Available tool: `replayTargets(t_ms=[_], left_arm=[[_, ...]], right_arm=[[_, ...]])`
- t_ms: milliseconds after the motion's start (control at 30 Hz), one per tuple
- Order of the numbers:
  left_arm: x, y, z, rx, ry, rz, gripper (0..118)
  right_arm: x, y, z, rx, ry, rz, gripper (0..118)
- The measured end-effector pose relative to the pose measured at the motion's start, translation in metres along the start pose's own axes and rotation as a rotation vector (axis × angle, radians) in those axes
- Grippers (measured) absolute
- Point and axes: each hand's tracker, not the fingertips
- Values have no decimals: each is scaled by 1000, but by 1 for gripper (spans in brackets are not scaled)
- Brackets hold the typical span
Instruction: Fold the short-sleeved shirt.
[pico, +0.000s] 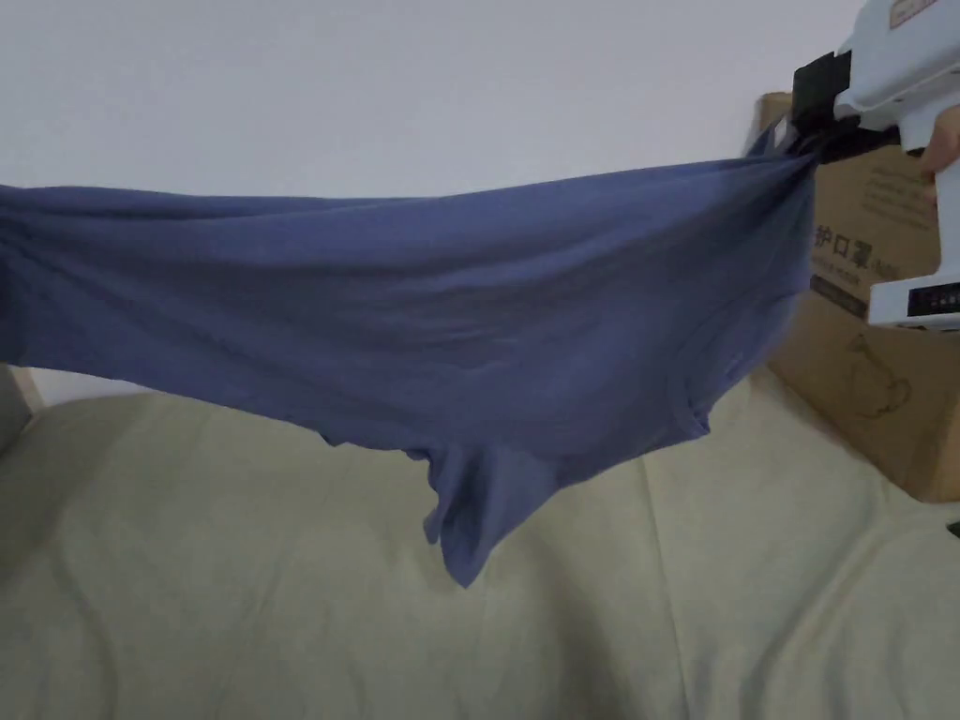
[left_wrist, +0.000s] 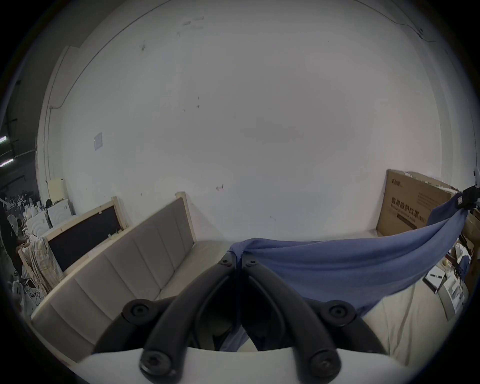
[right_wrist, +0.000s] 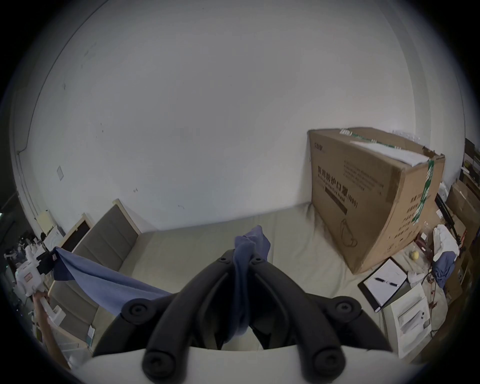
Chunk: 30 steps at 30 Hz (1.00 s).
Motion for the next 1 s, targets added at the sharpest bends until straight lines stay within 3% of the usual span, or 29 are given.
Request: replayTargets(t_ms=[233,367,500,600,667,833,933,1000], left_arm=[[-16,-120,18,-150,18,9,0],[-26,-219,33,-364,-7,79,0],[-30,-318,52,-556,-16,118,0],[-30,-375,75,-651,-32,132,0],[-32,-400,87,-717,-38,110,0],[-45,-422,111,-762,-58,166,0],[-35,-427,116,-777,-49,78,0],[-31,-430,119,-772,-62,73,0]], right_arm=[[20,-106,-45,-152,30,-32,6],[34,-207,-60,-204,35,-27,6],[51,-319,-51,-319,75,-146,6],[59,-389,-36,-438,29,-122,6],[64,-418,-23,-506,-1,-99,6],[101,-460,-1,-566,-21,-198,6],[106,-474,7,-568,-53,-219,6],[107,-479,10,-539,-44,-275,6]])
